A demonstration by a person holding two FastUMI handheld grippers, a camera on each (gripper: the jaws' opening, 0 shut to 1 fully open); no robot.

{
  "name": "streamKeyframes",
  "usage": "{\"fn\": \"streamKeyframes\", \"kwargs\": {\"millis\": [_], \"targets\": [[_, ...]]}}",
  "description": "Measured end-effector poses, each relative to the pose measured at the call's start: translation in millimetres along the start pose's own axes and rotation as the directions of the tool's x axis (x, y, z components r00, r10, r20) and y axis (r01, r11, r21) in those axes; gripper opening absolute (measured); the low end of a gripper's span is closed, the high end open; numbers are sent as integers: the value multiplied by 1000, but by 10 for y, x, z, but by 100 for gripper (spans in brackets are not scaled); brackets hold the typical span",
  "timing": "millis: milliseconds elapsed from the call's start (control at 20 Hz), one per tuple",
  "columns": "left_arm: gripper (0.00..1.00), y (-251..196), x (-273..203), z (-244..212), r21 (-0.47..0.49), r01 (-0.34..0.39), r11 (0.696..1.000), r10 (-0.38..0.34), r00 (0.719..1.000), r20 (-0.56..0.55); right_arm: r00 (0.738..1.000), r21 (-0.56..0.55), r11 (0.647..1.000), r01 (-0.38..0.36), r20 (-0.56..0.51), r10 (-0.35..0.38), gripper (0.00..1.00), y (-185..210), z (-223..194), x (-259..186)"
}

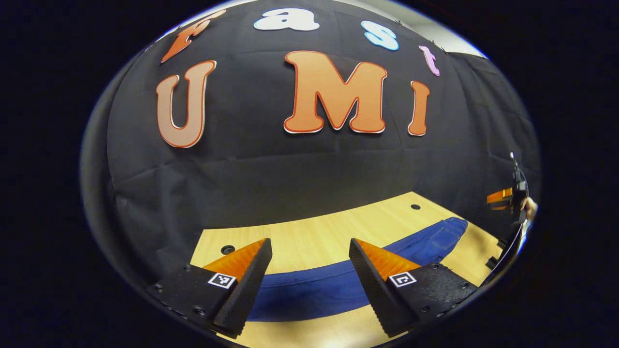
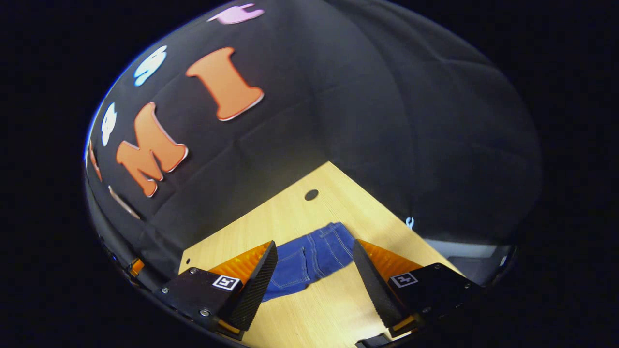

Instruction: Grasp the waist and the cuffs of the jeans and fold them to make the two legs overlap; first hold the waist and fold one-third of the jeans toward the cuffs, then hold the cuffs and fold the remaining one-third in the same direction to finish folding.

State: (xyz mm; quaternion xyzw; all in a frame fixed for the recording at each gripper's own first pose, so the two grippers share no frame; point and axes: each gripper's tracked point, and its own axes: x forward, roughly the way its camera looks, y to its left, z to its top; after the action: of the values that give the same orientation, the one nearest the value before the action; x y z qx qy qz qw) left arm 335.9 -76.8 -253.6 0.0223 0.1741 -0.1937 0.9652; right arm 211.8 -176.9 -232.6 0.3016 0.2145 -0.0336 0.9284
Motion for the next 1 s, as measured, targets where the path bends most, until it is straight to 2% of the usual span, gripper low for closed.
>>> {"fn": "streamKeyframes", "kwargs": {"millis": [100,300,600,850,1000], "targets": [[99,-127,-48,-34,-33,21,999,-21,1000,-2,1000,125,992,4,-25,-1,97,-177,-131,126],[99,-83,-172,-79,-38,-25,999,24,1000,-14,996,276,959,70,-78,-51,98,-496,-370,496],[99,-53,-307,-162,-109,-105,988,103,994,-29,985,338,933,125,-154,-76,98,-664,-556,1006],[99,0,-403,-237,-124,-167,978,161,985,-56,982,407,905,124,-179,-54,98,-634,-607,1337],[99,-6,-425,-282,-143,-195,970,186,980,-71,987,435,895,97,-156,-31,98,-596,-580,1457]]}}
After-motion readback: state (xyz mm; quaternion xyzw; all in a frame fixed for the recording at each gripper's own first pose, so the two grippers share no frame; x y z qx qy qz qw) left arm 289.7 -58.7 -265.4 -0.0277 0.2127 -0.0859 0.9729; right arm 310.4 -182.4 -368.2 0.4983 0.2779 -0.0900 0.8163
